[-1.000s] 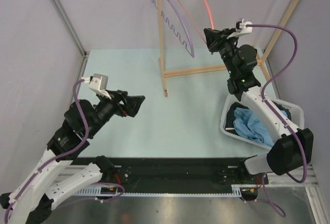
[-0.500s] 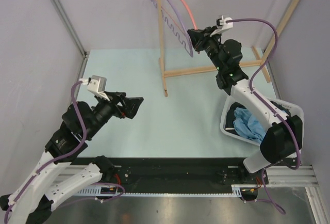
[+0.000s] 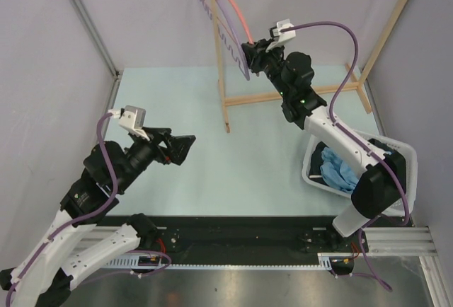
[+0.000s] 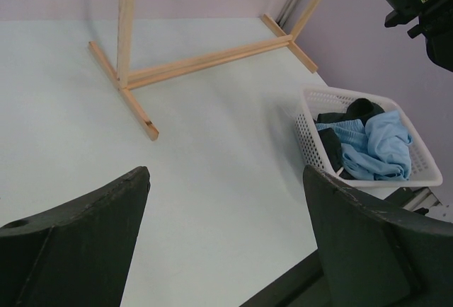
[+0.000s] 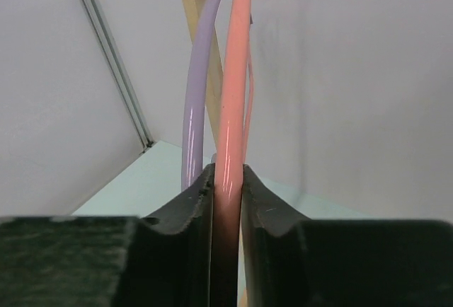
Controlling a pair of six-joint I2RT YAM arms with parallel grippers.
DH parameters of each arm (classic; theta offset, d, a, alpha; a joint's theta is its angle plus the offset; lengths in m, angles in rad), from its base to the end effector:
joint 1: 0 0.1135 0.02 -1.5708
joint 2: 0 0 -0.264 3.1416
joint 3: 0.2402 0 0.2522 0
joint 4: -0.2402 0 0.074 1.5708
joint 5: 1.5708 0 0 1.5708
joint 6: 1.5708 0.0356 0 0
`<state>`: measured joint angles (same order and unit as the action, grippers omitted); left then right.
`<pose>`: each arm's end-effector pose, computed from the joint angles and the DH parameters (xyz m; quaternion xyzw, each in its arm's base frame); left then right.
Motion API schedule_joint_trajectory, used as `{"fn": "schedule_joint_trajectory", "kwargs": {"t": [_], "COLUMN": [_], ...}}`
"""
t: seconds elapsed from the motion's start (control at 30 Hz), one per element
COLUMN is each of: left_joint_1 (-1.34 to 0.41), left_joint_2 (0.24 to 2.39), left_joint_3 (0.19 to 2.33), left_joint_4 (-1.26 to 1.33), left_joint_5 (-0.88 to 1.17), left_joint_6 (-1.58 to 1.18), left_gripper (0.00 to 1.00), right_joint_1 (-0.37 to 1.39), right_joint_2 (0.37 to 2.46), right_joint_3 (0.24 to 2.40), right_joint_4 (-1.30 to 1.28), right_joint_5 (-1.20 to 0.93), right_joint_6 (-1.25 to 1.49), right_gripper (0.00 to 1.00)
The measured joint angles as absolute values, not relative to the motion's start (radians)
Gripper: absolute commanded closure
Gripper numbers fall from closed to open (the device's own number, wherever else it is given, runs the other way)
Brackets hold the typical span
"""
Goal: Remove the shorts from the hanger
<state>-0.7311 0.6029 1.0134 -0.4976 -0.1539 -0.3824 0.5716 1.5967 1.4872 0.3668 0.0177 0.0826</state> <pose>0.0870 -0.0707 0.4065 0.0764 0.7329 -0.3079 0.6019 0.3224 0.2066 0.4382 -0.1410 0.5941 0.2493 0.7517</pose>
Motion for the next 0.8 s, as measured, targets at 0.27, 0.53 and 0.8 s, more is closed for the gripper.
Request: {"fn": "schedule_joint_trajectory", "kwargs": {"t": [0.27, 0.53, 0.8], "left_joint_1": [-0.731, -0.731, -0.731], "left_joint_2": [0.602, 0.618, 0.675], "left_joint_3": [1.005, 0.984, 0.947], "left_joint_4": [-0.498, -0.49, -0.449], "left_joint_5": [-0.153, -0.115, -0.014], "left_joint_6": [-0.383, -0.389, -0.43], "left_gripper": [0.06, 0.06, 0.06], "right_joint_1": [0.581, 0.588, 0.601], "right_joint_2": [1.588, 1.419, 1.141], "right_joint_3": [1.488, 1.44, 1.232], "right_joint_4": [0.274, -0.004, -0.283], "right_joint_5": [0.078, 0.213, 0.251], "right_joint_6": [0.077, 0.164, 0.345], "right_gripper": [0.3, 0.0, 0.0]}}
